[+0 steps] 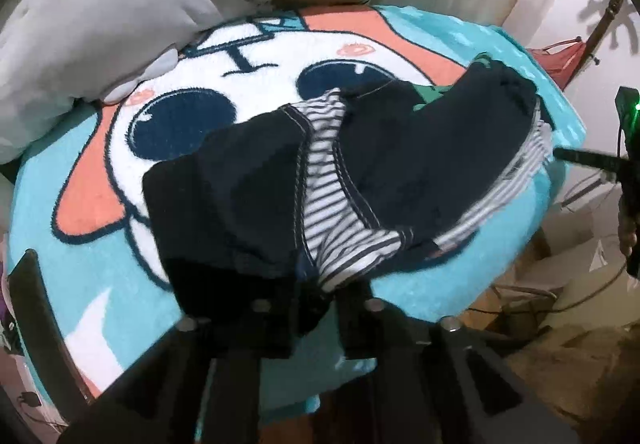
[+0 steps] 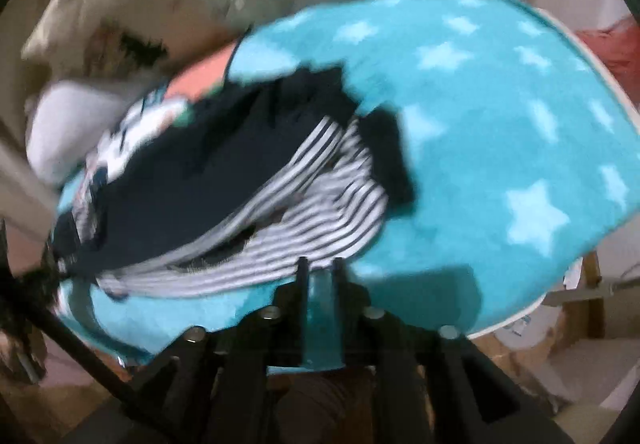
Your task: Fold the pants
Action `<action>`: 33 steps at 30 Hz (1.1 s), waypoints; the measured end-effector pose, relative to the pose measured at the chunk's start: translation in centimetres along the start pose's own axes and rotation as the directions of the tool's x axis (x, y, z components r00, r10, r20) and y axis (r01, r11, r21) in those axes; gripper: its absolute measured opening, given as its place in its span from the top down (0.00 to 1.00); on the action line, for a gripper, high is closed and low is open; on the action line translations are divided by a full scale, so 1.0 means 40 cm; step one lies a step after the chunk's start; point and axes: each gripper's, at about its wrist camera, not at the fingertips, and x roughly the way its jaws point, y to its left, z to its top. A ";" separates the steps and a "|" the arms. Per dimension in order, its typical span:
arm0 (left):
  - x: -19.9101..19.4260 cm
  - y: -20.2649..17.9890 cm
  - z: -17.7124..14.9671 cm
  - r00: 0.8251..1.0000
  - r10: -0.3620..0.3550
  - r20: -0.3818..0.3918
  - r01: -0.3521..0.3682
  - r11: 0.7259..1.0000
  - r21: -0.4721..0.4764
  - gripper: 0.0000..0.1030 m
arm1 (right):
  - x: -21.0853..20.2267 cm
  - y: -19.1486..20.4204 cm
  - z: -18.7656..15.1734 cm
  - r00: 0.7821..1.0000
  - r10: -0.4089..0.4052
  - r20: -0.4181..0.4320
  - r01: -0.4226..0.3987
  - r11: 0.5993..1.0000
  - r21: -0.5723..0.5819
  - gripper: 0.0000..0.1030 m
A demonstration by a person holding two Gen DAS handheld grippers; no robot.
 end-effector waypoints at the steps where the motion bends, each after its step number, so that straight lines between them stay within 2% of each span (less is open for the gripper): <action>1: -0.012 0.001 -0.003 1.000 -0.007 0.004 0.007 1.000 0.000 0.78 | -0.020 -0.006 0.011 0.999 -0.010 0.035 0.009 1.000 0.007 0.64; 3: -0.042 0.007 -0.012 1.000 -0.006 0.021 0.006 1.000 -0.006 0.66 | -0.051 -0.009 0.047 0.995 -0.010 0.104 0.007 1.000 0.030 0.50; 7: -0.095 0.034 -0.022 0.999 0.008 0.047 -0.006 0.998 -0.056 0.65 | -0.028 -0.001 0.129 0.988 0.020 0.150 -0.032 0.996 0.082 0.49; 12: -0.161 0.061 -0.012 0.992 0.061 0.107 -0.049 0.993 -0.112 0.64 | 0.086 0.005 0.194 0.990 -0.071 0.126 0.059 0.994 0.096 0.49; 14: -0.180 0.071 -0.007 0.990 0.062 0.127 -0.045 0.989 -0.138 0.63 | 0.108 0.000 0.210 0.992 -0.057 0.115 0.045 0.993 0.110 0.81; 15: -0.190 0.078 -0.005 0.988 0.065 0.137 -0.043 0.986 -0.158 0.63 | 0.102 0.002 0.213 0.991 -0.038 0.126 0.024 0.993 0.112 0.92; 19: -0.192 0.100 -0.001 0.987 0.059 0.146 -0.028 0.978 -0.209 0.62 | 0.026 0.037 0.195 0.983 -0.014 0.181 0.002 0.998 0.064 0.94; 24: -0.165 0.114 0.014 0.990 0.048 0.132 -0.016 0.972 -0.235 0.62 | -0.057 0.008 0.133 0.979 -0.035 0.201 0.014 0.994 0.107 0.94; 27: -0.149 0.114 0.030 0.992 0.013 0.129 0.018 0.970 -0.242 0.62 | -0.038 -0.056 0.108 0.984 -0.086 0.158 0.060 0.984 0.165 0.94; 29: -0.137 0.109 0.038 0.993 0.008 0.121 0.022 0.970 -0.241 0.62 | -0.004 -0.099 0.097 0.989 -0.085 0.122 0.058 0.976 0.208 0.93; 32: -0.123 0.097 0.046 0.995 0.018 0.101 0.007 0.971 -0.241 0.62 | 0.024 -0.154 0.086 0.986 -0.128 0.107 0.093 0.955 0.282 0.85; 33: -0.125 0.095 0.046 0.995 0.020 0.101 0.005 0.970 -0.243 0.62 | 0.017 -0.163 0.079 0.986 -0.103 0.128 0.060 0.950 0.305 0.72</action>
